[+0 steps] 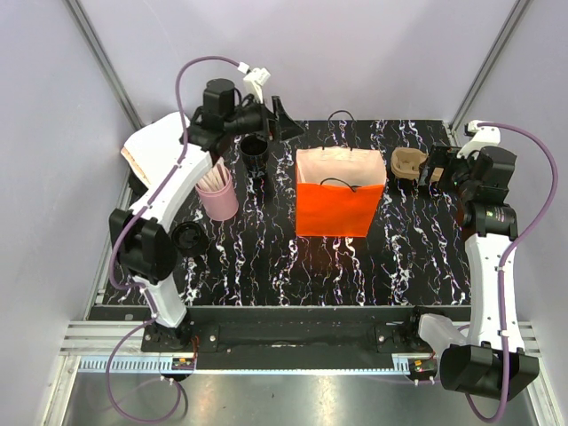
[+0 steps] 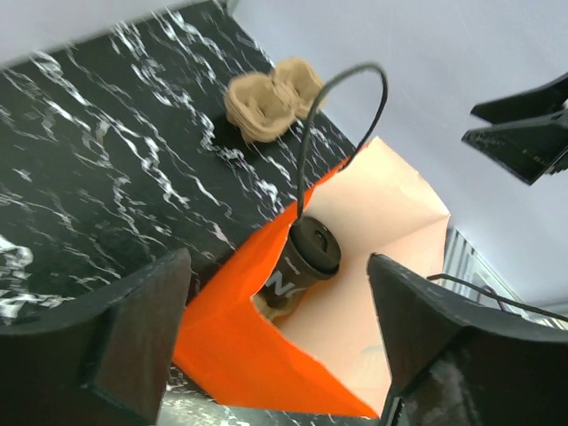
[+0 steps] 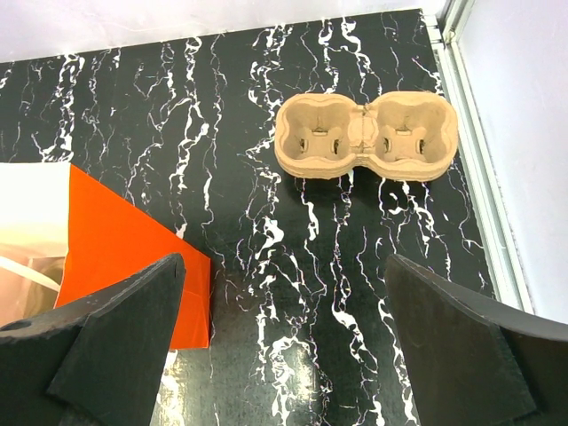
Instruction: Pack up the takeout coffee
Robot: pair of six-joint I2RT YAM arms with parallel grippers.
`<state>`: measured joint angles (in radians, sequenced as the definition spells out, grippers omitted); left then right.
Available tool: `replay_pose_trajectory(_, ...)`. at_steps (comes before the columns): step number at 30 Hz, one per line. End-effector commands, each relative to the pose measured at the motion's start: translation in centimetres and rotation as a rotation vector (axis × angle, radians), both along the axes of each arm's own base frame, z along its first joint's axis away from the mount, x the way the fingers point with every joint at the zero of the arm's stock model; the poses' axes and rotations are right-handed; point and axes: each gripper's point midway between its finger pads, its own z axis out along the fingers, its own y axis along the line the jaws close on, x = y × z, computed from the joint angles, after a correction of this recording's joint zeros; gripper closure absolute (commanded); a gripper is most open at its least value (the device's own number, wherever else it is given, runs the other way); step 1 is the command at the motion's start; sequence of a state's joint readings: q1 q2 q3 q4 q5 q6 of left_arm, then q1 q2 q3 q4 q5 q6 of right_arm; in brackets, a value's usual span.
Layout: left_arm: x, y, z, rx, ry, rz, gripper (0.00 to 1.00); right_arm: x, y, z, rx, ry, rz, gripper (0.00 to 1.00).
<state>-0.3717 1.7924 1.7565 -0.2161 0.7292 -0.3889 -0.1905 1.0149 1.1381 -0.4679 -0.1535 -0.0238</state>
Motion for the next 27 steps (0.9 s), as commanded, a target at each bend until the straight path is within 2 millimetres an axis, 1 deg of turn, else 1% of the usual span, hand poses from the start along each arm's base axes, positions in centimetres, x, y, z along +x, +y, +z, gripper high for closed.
replay_pose_trajectory(1,-1.0,3.3,6.4,-0.051,-0.172,0.050,0.06,0.1,0.4,1.0,0.007,-0.039,0.025,0.00)
replay_pose_trajectory(2,-0.9,3.8,6.8,-0.053,-0.178,0.061,0.02,0.1,0.5,1.1,0.006,-0.041,0.033,0.00)
replay_pose_trajectory(3,-0.9,4.2,7.0,-0.054,-0.184,0.070,0.02,0.0,0.5,1.1,0.005,-0.043,0.035,0.00)
replay_pose_trajectory(6,-0.9,6.1,8.1,-0.058,-0.209,0.113,0.01,0.0,0.9,1.2,0.009,-0.047,0.054,0.00)
replay_pose_trajectory(8,-1.4,6.8,8.9,-0.059,-0.229,0.126,0.01,-0.2,1.2,1.5,0.011,-0.055,0.068,0.00)
replay_pose_trajectory(9,-1.2,7.5,9.1,-0.056,-0.235,0.147,0.01,-0.3,1.3,1.7,0.013,-0.061,0.072,0.00)
replay_pose_trajectory(11,-1.6,8.4,9.4,-0.045,-0.251,0.168,0.01,-0.4,1.5,1.9,0.013,-0.071,0.084,0.00)
replay_pose_trajectory(12,-1.4,9.2,9.5,-0.036,-0.257,0.199,0.01,-0.6,1.6,2.2,0.012,-0.080,0.087,0.00)
replay_pose_trajectory(14,-1.7,10.3,9.6,-0.017,-0.271,0.231,0.01,-0.7,1.9,2.4,0.014,-0.089,0.100,0.00)
replay_pose_trajectory(15,-1.5,11.3,9.6,-0.007,-0.271,0.266,0.01,-0.8,2.0,2.6,0.015,-0.093,0.106,0.00)
replay_pose_trajectory(16,-1.9,11.9,10.0,-0.002,-0.280,0.280,0.01,-0.8,2.0,2.7,0.014,-0.098,0.109,0.00)
replay_pose_trajectory(17,-2.0,12.4,9.8,0.004,-0.274,0.293,0.01,-0.9,2.2,2.7,0.016,-0.100,0.115,0.00)
replay_pose_trajectory(18,-2.1,13.4,10.1,0.008,-0.284,0.319,0.01,-0.9,2.2,2.9,0.015,-0.106,0.118,0.00)
replay_pose_trajectory(20,-2.3,14.4,9.7,0.036,-0.277,0.348,0.01,-1.0,2.3,3.1,0.012,-0.112,0.122,0.00)
replay_pose_trajectory(21,-2.6,15.3,10.1,0.048,-0.293,0.377,0.01,-1.1,2.3,3.4,0.009,-0.121,0.122,0.00)
replay_pose_trajectory(23,-2.8,16.2,9.3,0.090,-0.298,0.404,0.01,-1.3,2.4,4.1,0.003,-0.139,0.124,0.00)
replay_pose_trajectory(24,-3.2,17.1,9.5,0.105,-0.310,0.437,0.01,-1.4,2.4,4.3,0.002,-0.146,0.126,0.00)
replay_pose_trajectory(26,-3.5,18.1,9.3,0.137,-0.335,0.474,0.01,-1.8,2.7,5.3,-0.004,-0.172,0.137,0.00)
replay_pose_trajectory(27,-4.0,18.6,9.0,0.146,-0.344,0.486,0.01,-1.9,2.7,5.6,-0.008,-0.183,0.142,0.00)
